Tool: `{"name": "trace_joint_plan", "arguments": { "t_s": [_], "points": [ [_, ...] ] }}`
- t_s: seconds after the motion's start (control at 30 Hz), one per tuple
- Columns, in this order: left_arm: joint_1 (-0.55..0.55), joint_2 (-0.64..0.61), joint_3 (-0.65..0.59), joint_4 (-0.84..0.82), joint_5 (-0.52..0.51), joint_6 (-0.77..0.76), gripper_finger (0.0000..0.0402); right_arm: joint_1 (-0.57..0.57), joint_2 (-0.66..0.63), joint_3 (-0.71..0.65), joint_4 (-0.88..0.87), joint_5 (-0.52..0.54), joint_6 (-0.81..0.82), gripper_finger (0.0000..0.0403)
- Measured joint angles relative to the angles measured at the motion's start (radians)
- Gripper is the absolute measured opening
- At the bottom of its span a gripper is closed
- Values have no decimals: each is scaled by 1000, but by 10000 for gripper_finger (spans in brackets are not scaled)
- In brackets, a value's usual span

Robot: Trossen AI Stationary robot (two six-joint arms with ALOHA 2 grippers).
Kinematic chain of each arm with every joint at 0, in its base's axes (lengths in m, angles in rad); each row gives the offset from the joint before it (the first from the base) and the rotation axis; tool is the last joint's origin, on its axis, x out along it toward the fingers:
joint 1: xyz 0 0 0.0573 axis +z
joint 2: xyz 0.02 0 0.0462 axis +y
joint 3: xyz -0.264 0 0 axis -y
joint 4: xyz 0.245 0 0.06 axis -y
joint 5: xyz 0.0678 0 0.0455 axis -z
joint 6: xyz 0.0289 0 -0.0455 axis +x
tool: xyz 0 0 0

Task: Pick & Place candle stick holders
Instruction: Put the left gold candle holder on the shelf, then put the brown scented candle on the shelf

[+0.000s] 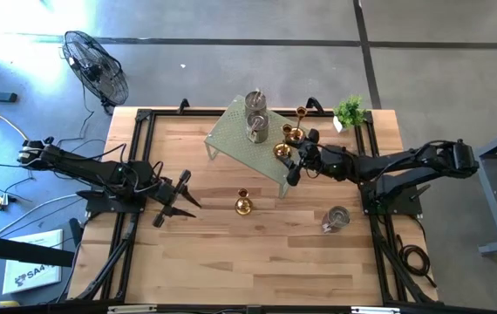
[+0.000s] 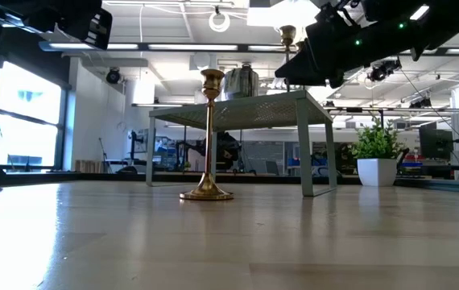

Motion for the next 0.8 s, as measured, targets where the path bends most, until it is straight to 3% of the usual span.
{"name": "trace_joint_plan", "arguments": {
  "t_s": [0.17, 0.57, 0.8],
  "points": [
    [0, 0, 0, -2, 0, -8, 143, 45, 0, 1, -11, 48, 2, 252],
    [0, 0, -1, -7, -1, -17, 143, 223, -128, 1, -111, 405, -76, 250],
    [0, 0, -1, -7, -1, -28, 143, 381, -242, 2, -212, 486, -76, 249]
  ]
}}
